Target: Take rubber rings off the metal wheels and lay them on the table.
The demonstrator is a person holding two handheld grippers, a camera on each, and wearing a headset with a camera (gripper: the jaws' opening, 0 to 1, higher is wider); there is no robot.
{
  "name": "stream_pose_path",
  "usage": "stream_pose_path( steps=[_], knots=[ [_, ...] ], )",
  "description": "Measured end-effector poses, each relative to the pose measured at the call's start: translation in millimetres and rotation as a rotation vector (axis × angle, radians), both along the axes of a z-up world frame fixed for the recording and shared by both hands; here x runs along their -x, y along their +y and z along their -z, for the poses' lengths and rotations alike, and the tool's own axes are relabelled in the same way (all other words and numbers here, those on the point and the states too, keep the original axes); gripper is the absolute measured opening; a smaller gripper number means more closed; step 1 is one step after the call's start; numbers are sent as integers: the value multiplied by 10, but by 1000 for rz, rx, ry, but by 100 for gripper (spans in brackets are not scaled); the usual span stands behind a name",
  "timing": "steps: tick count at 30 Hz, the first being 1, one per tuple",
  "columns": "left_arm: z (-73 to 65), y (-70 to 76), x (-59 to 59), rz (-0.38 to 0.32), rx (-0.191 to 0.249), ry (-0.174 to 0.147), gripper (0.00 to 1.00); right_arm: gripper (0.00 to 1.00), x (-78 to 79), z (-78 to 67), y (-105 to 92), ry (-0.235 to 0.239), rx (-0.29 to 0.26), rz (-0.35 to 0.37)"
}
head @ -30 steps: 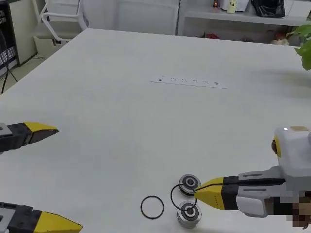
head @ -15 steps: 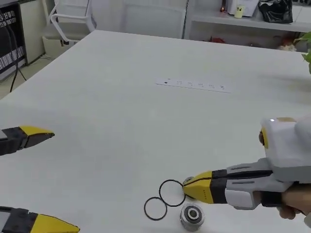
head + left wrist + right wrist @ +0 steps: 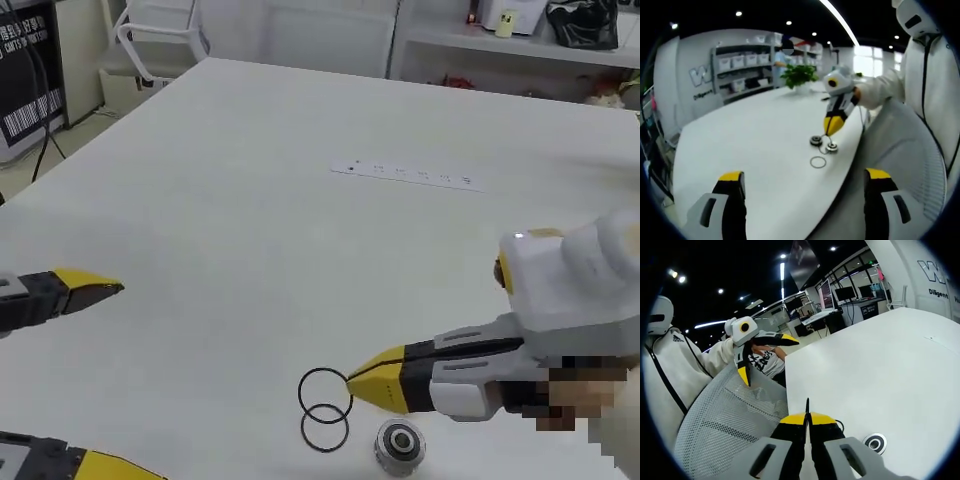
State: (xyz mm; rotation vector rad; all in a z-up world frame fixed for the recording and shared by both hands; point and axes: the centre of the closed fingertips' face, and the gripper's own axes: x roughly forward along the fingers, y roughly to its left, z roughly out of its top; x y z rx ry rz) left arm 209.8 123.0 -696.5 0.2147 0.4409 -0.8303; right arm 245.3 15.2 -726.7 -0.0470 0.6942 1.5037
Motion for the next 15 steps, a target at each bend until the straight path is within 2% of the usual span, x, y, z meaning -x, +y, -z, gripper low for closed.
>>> stream_pose_path(
  steps=[15],
  knots=[
    [57,-48,15,3,10,22,100,0,41,246,122,14,60,-48]
  ],
)
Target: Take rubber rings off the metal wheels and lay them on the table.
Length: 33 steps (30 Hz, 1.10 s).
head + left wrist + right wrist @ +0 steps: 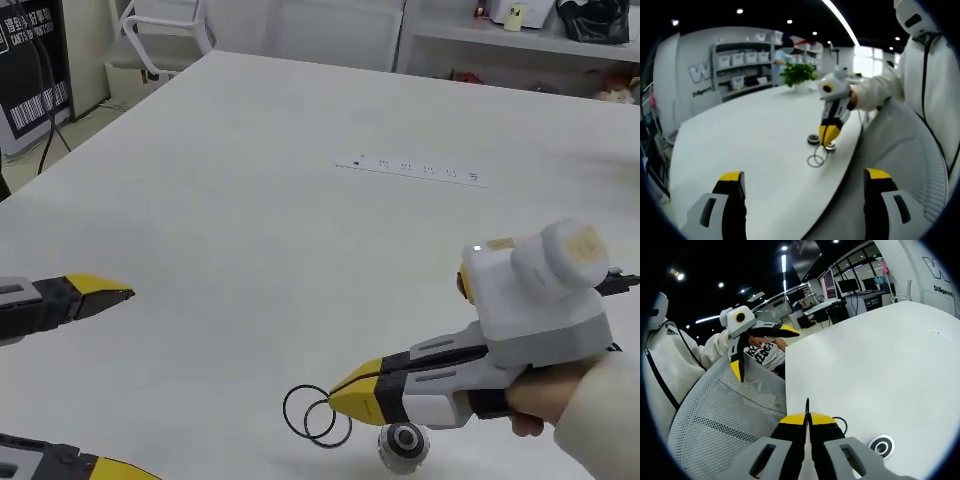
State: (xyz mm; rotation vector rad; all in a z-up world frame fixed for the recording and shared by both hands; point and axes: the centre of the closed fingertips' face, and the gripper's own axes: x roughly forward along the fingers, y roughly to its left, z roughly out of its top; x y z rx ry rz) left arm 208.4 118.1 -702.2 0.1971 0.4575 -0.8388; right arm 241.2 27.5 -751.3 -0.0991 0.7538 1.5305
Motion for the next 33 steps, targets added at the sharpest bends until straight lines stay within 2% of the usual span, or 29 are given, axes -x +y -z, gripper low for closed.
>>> stream_pose_path(
  steps=[10,20,30,33],
  knots=[
    [12,-14,9,-2,5,5,100,0,0,182,39,-5,54,-17],
    [31,8,14,-10,6,9,100,0,-79,338,61,-21,97,8],
    [49,9,22,-13,5,16,100,0,-163,418,47,-13,118,53],
    [43,9,21,-13,5,16,100,0,-178,452,31,-24,133,58]
  ],
)
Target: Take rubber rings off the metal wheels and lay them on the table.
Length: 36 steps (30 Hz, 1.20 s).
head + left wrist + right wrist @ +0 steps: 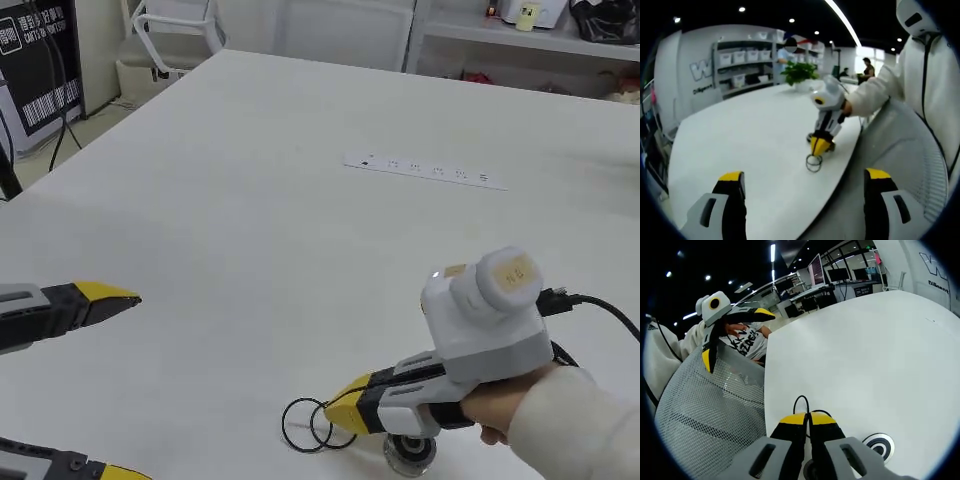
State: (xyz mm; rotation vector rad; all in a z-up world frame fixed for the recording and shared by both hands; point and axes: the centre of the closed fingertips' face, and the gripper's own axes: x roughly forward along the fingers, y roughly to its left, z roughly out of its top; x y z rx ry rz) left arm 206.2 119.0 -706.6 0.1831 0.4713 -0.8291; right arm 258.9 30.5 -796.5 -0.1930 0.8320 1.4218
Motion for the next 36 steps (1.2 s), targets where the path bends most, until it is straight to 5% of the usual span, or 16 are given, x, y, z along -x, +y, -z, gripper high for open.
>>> stream_pose_path(
  steps=[19,36],
  knots=[
    [-23,-6,-3,2,-4,2,100,8,-12,68,-60,-15,35,3],
    [-53,8,-15,4,-10,-7,100,10,-79,-196,-253,-69,-2,24]
  ],
)
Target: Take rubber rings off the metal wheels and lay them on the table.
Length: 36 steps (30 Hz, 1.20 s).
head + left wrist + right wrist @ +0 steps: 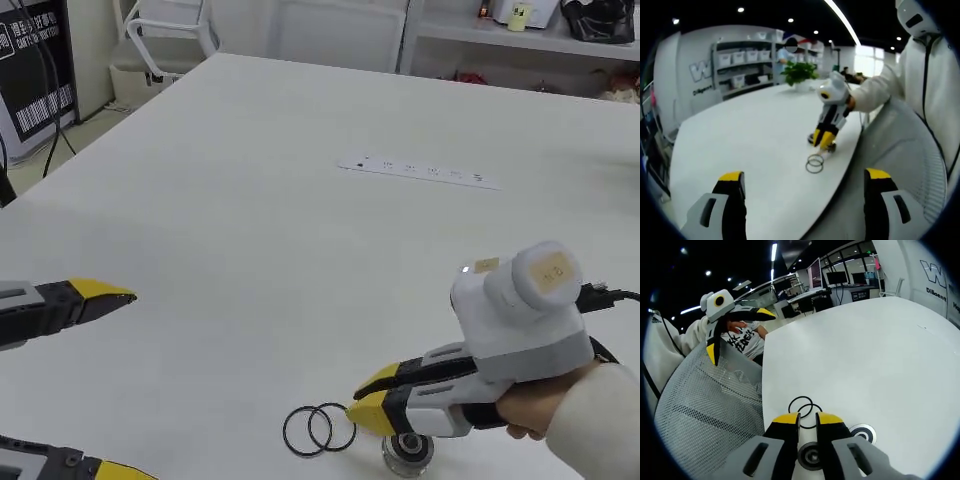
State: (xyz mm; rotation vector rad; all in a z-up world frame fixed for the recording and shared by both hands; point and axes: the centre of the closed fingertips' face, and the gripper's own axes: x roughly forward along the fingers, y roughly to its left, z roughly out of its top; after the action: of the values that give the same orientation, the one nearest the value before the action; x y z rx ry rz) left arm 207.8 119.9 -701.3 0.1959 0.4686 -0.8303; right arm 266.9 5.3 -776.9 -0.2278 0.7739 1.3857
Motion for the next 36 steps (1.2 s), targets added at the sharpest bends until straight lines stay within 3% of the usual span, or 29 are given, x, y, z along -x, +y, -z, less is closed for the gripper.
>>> stream_pose_path(
  steps=[11,20,30,33,36],
  knots=[
    [-41,-2,-27,3,-4,-9,100,12,-169,-231,-206,-36,-55,65],
    [-75,-10,-60,11,-12,-15,100,18,-312,-458,-398,-76,-132,130],
    [-172,-51,-112,28,-13,-36,100,23,-361,-454,-629,-110,-136,177],
    [-203,-73,-127,36,-15,-43,100,30,-352,-393,-681,-125,-115,178],
    [-244,-101,-139,43,-10,-49,99,28,-325,-314,-733,-130,-98,176]
  ],
)
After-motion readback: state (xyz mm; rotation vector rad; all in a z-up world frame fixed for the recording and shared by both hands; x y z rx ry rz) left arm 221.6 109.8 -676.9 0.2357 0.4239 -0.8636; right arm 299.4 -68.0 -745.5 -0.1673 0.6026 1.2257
